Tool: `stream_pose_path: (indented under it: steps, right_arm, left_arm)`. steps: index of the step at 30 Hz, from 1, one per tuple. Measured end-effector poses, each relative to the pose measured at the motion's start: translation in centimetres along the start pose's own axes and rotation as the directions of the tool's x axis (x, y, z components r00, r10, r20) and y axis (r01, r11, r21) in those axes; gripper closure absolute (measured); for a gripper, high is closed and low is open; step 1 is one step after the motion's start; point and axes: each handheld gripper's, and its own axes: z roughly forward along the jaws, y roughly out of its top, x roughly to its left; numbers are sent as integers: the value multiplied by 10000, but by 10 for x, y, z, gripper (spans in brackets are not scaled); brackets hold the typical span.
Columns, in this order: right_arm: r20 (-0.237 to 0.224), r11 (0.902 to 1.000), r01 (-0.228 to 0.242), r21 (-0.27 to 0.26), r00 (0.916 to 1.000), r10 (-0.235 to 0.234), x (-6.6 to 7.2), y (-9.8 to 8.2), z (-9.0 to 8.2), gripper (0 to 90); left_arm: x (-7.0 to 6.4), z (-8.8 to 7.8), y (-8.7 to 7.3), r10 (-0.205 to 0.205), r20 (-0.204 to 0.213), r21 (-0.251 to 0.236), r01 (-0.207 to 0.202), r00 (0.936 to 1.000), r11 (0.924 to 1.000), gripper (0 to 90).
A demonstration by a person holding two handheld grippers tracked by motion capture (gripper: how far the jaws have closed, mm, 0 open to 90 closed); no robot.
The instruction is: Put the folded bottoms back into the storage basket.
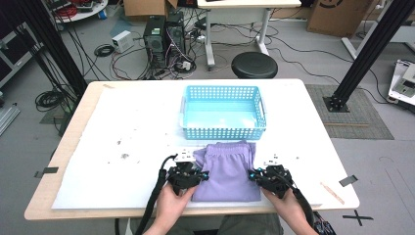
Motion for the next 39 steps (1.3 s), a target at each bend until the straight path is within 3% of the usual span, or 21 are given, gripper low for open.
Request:
stream_pose_path:
  steps: [9, 15, 20, 26, 35, 39]
  right_arm:
    - [-75, 9968, 213, -767, 9997, -220, 1, 8, -14, 852]
    - [-111, 9895, 454, -1372, 9988, -474, 6, 22, -28, 853]
    - [-110, 9826, 537, -1780, 9983, -566, 8, 35, -38, 854]
    - [-282, 9731, 451, -2260, 9982, -528, 3, 58, -45, 854]
    - [105, 9584, 650, -2778, 9979, -646, -7, 108, -52, 854]
    - [491, 9555, 735, -2858, 9969, -620, -16, 131, -47, 854]
  left_arm:
    - [-1, -15, 8, 239, 139, -490, -232, 9996, 9985, 837]
    - [-5, -31, 18, 477, 196, -736, -461, 9987, 9962, 839]
    - [-11, -48, 37, 977, 86, -1144, -961, 9952, 9888, 839]
    - [-5, -62, 62, 1209, -80, -1541, -1207, 9926, 9807, 840]
    - [8, -76, 115, 1601, -463, -2113, -1663, 9860, 9632, 842]
    - [13, -73, 136, 1727, -900, -2289, -1892, 9808, 9549, 842]
